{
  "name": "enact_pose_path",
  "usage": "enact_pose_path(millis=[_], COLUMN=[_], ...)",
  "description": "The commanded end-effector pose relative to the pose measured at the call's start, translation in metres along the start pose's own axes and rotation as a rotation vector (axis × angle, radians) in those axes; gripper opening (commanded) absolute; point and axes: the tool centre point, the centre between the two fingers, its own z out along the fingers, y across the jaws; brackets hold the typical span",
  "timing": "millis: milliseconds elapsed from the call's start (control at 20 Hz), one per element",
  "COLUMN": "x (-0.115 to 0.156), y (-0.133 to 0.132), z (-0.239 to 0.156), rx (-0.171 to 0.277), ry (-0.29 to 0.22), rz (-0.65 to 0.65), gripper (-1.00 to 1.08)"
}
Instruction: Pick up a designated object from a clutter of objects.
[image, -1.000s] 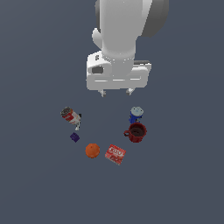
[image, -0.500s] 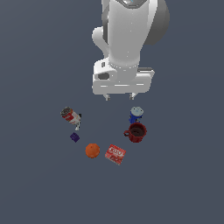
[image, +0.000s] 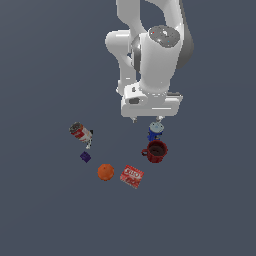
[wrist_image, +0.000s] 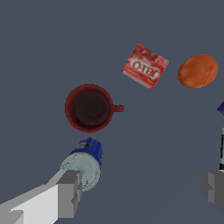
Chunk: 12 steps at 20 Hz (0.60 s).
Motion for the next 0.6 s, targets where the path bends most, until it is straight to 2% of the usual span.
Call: enact_pose_path(millis=[0, 550], x=[-0.007, -0.045], y=[-0.014, -0.062], z=[0.019, 0.085], rx=[0.0, 0.01], ry=[0.008, 0.035], rz=[0.009, 0.041], gripper=[1.0, 1.0])
